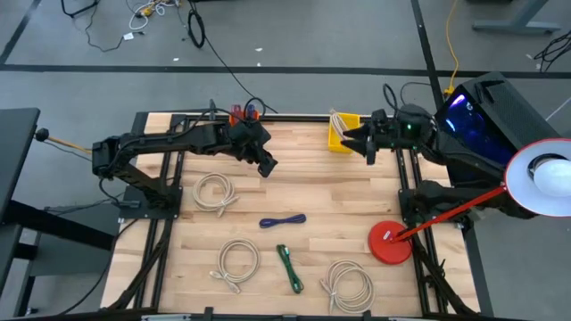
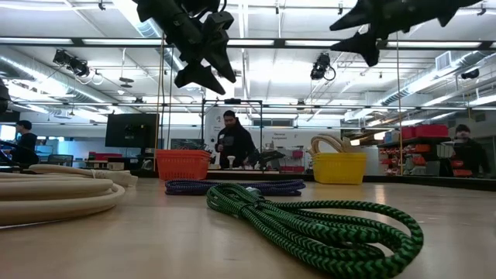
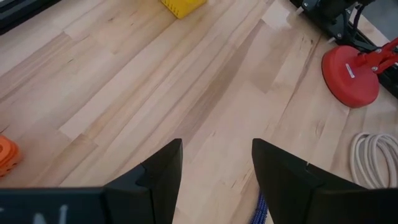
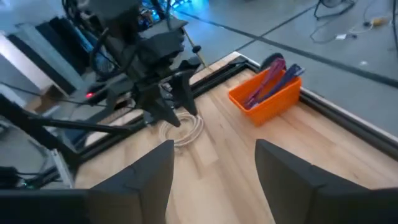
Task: Pick & Place USB Port
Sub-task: Put the brown HDMI cable into the yellow bin
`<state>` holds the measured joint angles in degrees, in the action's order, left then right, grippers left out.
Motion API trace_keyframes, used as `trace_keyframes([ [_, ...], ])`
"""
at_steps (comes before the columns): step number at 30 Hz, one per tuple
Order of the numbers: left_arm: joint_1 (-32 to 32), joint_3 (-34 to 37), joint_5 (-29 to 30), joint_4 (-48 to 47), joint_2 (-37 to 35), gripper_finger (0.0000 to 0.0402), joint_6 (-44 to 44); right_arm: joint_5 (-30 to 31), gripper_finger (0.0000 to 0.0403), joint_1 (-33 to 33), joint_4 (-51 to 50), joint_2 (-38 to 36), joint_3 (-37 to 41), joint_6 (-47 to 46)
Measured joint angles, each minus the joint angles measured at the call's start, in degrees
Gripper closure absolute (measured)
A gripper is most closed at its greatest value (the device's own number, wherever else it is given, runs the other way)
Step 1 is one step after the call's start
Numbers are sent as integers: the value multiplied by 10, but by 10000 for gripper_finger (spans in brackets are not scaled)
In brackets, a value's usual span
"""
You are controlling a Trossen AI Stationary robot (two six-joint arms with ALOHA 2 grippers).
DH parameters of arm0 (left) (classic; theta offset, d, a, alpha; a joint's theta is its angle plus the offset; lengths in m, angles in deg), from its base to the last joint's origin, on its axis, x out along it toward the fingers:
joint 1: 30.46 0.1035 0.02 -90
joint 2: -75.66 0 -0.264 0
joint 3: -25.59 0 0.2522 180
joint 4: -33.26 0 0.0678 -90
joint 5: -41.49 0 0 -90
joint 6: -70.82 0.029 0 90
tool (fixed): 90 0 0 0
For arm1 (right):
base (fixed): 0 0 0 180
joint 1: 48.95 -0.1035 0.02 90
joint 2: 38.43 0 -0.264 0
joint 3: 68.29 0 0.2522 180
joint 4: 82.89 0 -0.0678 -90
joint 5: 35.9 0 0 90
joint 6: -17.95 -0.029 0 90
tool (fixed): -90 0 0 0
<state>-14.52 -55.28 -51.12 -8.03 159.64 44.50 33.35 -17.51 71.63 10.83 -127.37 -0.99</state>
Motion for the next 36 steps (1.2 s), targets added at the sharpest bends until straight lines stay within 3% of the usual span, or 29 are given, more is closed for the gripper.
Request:
trace_keyframes([
  [3,0,0,0,1,0,202,0,46,187,-44,-1,9,0,1],
  [15,0,0,-19,1,0,202,0,52,231,-215,-4,171,-44,1],
  [18,0,0,-55,-12,0,202,0,53,234,-228,-14,198,-78,11],
  [21,-5,-1,-80,-82,0,203,-3,65,234,-234,-28,209,-118,29],
  [25,-20,-1,-42,-275,0,202,-1,111,234,-238,-62,209,-155,65],
  [28,-40,-1,-10,-360,0,203,-27,134,234,-238,-83,209,-172,85],
  [32,-80,2,8,-362,0,203,-66,145,234,-238,-86,209,-181,97],
  [36,-102,53,11,-341,0,203,-141,148,234,-238,-85,209,-188,102],
])
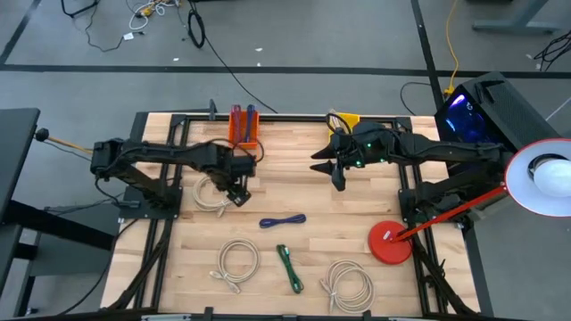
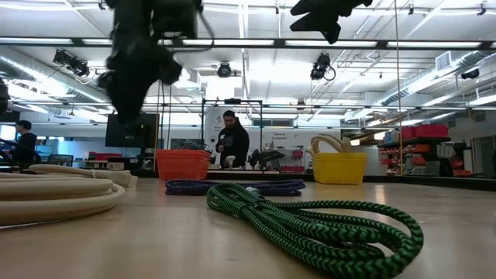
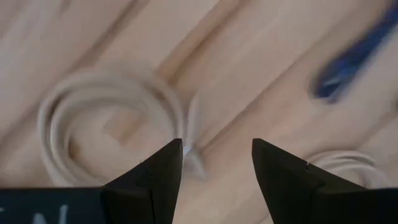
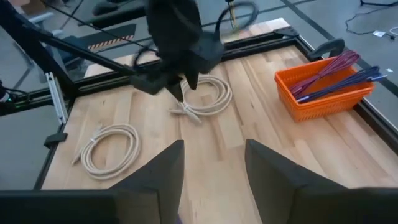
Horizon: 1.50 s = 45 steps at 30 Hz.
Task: Pick & Place USB Port
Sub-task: Put the brown HDMI cable into the yellow bin
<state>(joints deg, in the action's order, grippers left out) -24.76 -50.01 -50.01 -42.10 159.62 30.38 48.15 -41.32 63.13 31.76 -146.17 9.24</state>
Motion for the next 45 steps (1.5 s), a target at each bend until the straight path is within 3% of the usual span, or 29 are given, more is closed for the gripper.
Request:
trace_keyframes([
  [6,-11,118,-44,43,0,202,-88,1,234,-2,0,0,0,11],
  [9,-11,159,-70,124,0,202,-117,1,234,-2,1,0,0,18],
  [14,-11,193,-93,241,4,203,-158,0,234,-2,4,0,0,22],
  [18,-11,207,-90,247,2,208,-160,0,234,-2,4,0,0,22],
  [33,-1,149,-54,228,5,225,-95,10,234,-1,9,0,0,22],
  [40,14,146,-38,151,5,225,-56,10,234,-1,9,0,0,21],
  [45,20,146,-19,168,5,225,-46,10,234,-1,9,0,0,17],
])
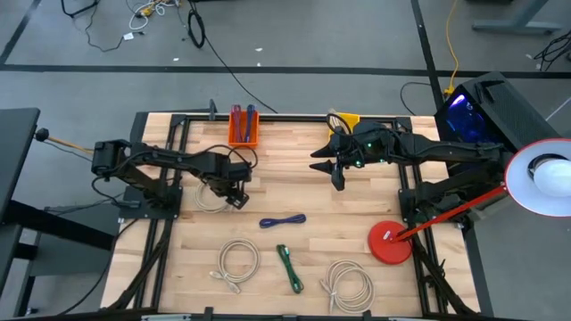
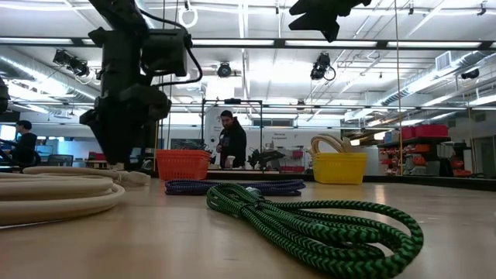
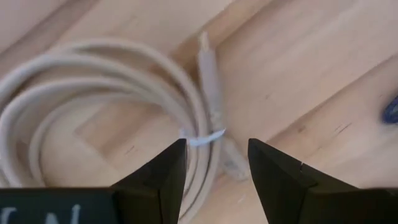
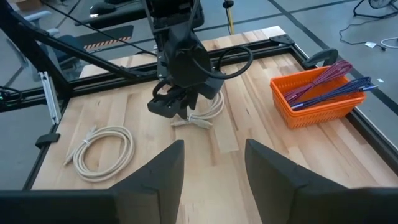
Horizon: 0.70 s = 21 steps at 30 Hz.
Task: Pick & Place USB Port
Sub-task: Put the brown HDMI cable into the yellow bin
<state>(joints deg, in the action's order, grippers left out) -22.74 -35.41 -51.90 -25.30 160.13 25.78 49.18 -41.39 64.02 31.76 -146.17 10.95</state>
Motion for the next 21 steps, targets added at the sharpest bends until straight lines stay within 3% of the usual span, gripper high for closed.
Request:
trace_keyframes([
  [10,0,0,13,-3,13,225,8,0,234,0,0,0,0,-2],
  [21,1,-2,-25,37,98,205,14,0,234,0,0,0,0,-2],
])
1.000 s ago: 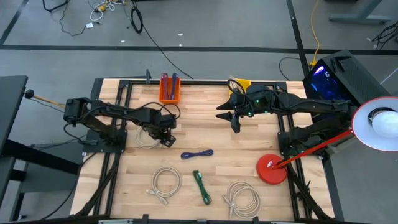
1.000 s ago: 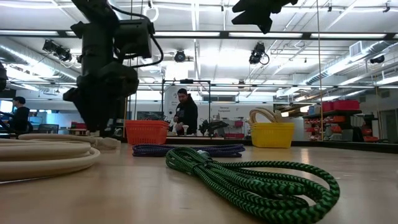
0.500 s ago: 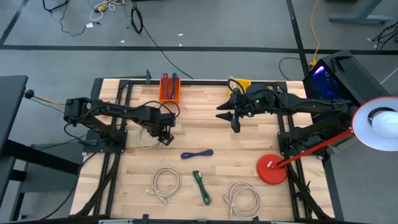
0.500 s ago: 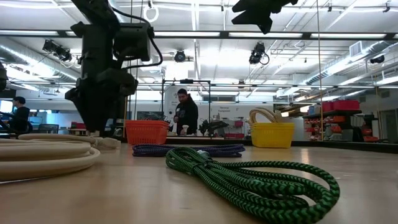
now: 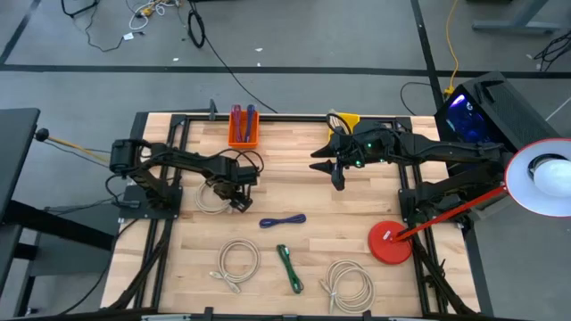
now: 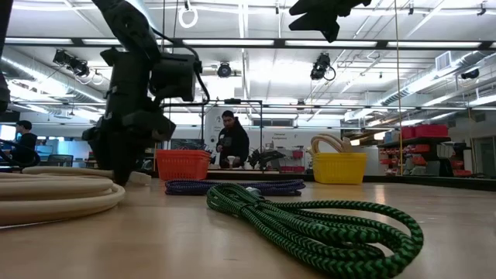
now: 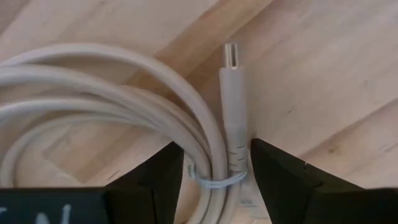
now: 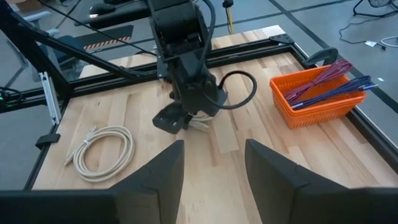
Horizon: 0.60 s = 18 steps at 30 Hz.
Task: Pick & Place USB Port
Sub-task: Put the brown HDMI cable into the yellow bin
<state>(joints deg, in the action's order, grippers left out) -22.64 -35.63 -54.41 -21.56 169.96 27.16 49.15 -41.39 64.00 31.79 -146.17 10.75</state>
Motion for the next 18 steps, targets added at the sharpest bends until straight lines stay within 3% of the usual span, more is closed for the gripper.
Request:
trace_keyframes([
  [4,1,-1,-6,-2,19,219,5,0,234,0,0,0,0,0],
  [8,1,0,3,-8,15,346,31,0,234,0,0,0,0,0],
  [15,5,0,8,-4,-25,343,20,15,234,0,0,0,0,1],
  [18,-5,-36,17,-43,-68,343,8,27,234,3,-1,0,0,1],
])
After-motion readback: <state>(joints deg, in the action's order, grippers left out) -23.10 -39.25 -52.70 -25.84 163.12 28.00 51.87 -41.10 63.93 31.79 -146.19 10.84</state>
